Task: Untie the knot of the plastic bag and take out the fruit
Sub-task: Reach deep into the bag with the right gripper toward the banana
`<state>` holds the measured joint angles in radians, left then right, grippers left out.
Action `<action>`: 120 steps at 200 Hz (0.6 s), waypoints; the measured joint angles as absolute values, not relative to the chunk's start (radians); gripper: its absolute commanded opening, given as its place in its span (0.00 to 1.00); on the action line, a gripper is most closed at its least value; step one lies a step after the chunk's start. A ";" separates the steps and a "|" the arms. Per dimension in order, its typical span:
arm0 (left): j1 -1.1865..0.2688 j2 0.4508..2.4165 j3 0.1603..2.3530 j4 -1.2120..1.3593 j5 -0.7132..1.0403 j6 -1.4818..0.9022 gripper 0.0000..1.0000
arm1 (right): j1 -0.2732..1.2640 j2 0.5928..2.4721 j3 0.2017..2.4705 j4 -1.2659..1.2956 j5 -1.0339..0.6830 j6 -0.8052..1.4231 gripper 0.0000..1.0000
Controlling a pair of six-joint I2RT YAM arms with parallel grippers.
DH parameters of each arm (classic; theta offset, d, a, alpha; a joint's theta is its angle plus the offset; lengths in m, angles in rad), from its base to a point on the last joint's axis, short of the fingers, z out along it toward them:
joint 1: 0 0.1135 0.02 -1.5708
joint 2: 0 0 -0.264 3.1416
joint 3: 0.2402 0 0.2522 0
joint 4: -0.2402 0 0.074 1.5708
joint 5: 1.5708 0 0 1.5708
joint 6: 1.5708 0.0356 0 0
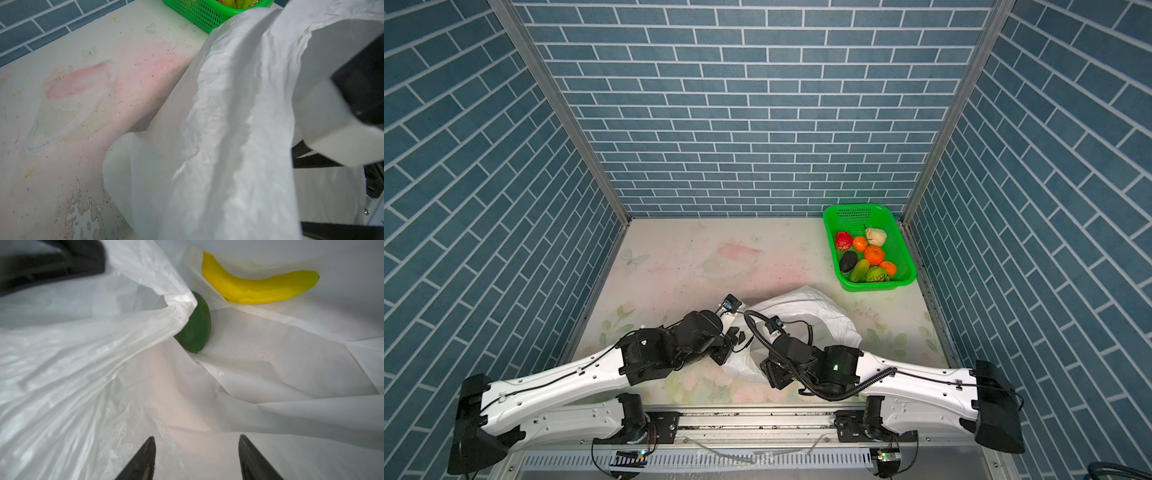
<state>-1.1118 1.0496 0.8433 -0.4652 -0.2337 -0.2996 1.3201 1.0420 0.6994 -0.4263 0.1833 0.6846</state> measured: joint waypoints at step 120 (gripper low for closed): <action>-1.111 1.066 0.865 -0.393 -0.171 -0.294 0.00 | 1.092 1.129 0.645 -0.338 -0.028 0.714 0.70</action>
